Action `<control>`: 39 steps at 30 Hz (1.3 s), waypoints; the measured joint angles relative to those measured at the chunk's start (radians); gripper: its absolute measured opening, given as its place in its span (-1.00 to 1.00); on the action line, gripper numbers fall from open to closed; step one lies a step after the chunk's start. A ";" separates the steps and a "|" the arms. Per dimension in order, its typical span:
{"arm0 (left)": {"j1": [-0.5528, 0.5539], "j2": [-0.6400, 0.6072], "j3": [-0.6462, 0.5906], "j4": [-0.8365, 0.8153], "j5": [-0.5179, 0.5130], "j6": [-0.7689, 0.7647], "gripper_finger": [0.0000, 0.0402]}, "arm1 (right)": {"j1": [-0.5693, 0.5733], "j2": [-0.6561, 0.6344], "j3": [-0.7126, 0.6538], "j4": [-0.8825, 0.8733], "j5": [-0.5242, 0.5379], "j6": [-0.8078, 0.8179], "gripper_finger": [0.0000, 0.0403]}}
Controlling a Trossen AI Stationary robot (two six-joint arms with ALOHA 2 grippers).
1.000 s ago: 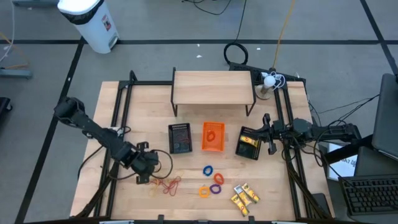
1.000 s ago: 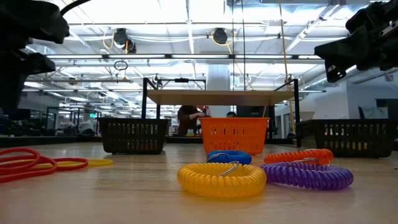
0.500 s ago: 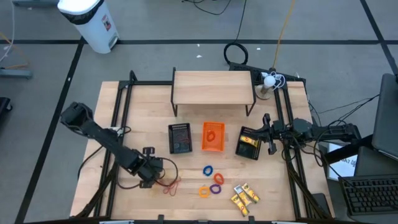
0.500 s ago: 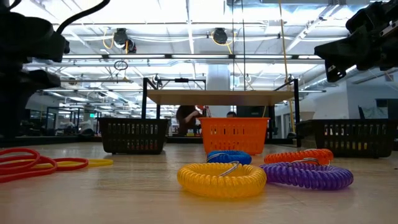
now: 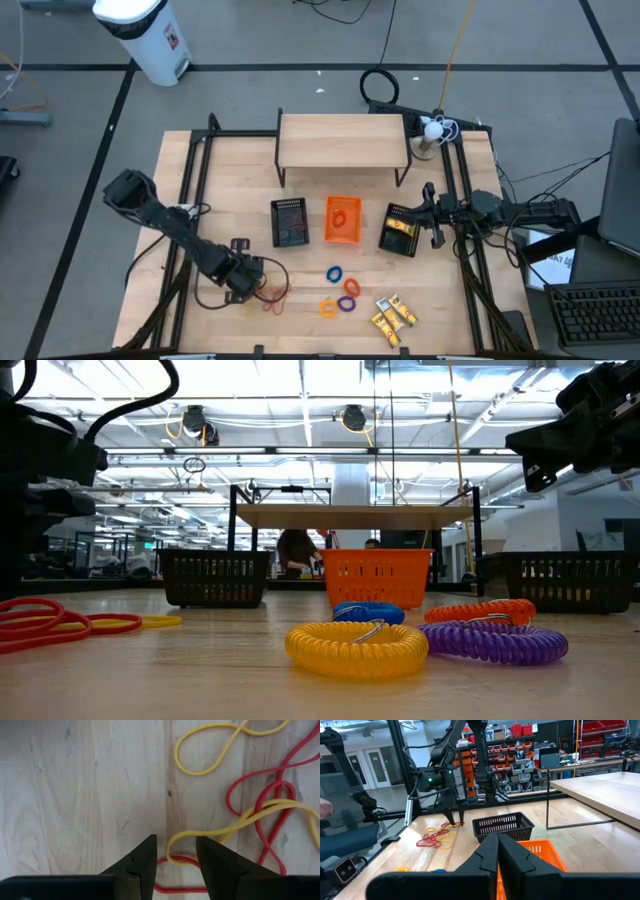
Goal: Pick & Place Office Desk Supplies
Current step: Put the yellow rubber band into the left black bin
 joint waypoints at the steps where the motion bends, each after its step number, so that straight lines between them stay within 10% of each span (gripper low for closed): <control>1: 0.000 0.009 0.000 0.006 -0.004 0.001 -0.33 | 0.000 0.000 0.000 0.000 0.000 0.000 -1.00; 11: -0.033 0.003 -0.003 0.041 -0.031 0.097 -0.94 | 0.000 0.000 0.000 0.000 0.001 0.000 -1.00; 29: -0.093 -0.254 0.326 -0.323 -0.354 0.132 -0.99 | 0.000 0.000 0.000 0.000 0.002 -0.005 -1.00; 39: -0.146 -0.271 0.211 -0.232 -0.424 0.039 -1.00 | 0.000 0.000 0.000 -0.018 0.000 -0.004 -1.00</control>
